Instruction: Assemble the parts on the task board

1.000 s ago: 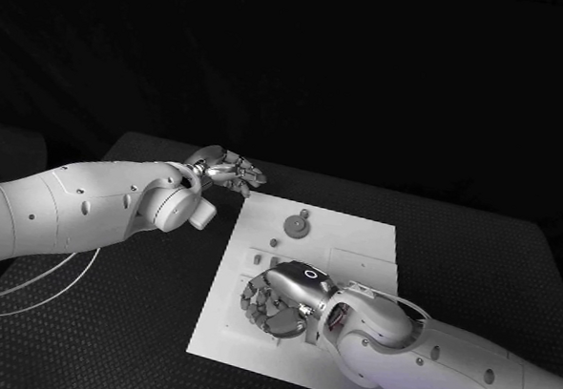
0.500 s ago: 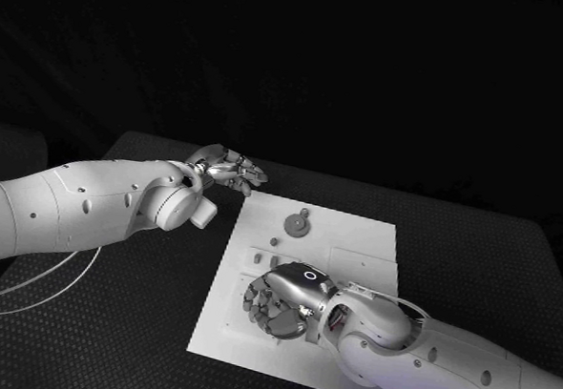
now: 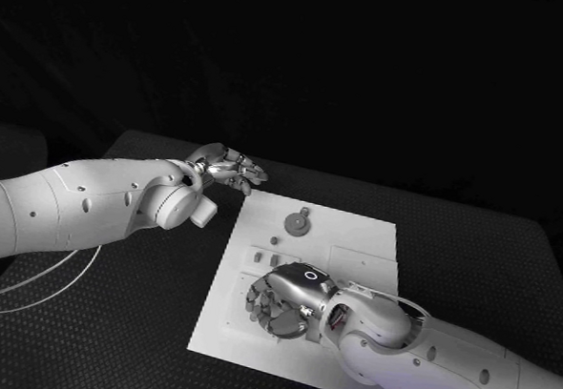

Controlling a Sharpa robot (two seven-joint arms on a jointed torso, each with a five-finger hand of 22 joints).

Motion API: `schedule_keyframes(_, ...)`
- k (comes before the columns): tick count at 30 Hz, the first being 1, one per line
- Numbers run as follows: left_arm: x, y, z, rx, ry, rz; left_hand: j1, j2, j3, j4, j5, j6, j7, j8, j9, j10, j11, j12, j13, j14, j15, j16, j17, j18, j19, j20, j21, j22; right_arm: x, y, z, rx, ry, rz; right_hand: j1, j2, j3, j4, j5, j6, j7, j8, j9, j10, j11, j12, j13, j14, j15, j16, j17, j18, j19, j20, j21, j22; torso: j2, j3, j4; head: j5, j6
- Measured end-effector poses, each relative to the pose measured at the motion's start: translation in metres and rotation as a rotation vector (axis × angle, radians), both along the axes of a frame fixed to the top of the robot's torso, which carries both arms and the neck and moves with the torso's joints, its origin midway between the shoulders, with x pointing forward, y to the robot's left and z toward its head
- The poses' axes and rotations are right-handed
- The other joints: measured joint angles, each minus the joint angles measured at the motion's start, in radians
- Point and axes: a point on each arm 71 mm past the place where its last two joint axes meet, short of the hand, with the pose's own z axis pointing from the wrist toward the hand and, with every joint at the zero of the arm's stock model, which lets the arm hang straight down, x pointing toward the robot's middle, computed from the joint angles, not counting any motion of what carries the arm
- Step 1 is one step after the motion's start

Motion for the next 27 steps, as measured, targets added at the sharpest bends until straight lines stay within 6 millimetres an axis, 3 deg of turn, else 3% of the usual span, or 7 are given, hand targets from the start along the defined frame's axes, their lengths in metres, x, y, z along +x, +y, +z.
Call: schedule_keyframes(27,0.0000,0.0000,0.0000,0.000,0.000,0.000,0.000,0.000,0.000,0.000,0.000,0.000,0.000,0.000,0.000,-0.003,-0.003,0.000,0.001,0.000,0.000,0.000,0.002,0.000,0.000,0.000,-0.004,0.000,-0.0035,0.0034,-0.0043,0.001,0.007,0.018,0.000,0.000,-0.001,-0.001,0.002,-0.001,0.001,0.000,0.000,0.000,0.000,0.001,0.001,-0.004,-0.001,0.000,0.002,0.000,-0.002,0.002,0.004,0.000,0.000,-0.0004,0.0000,0.000,-0.005)
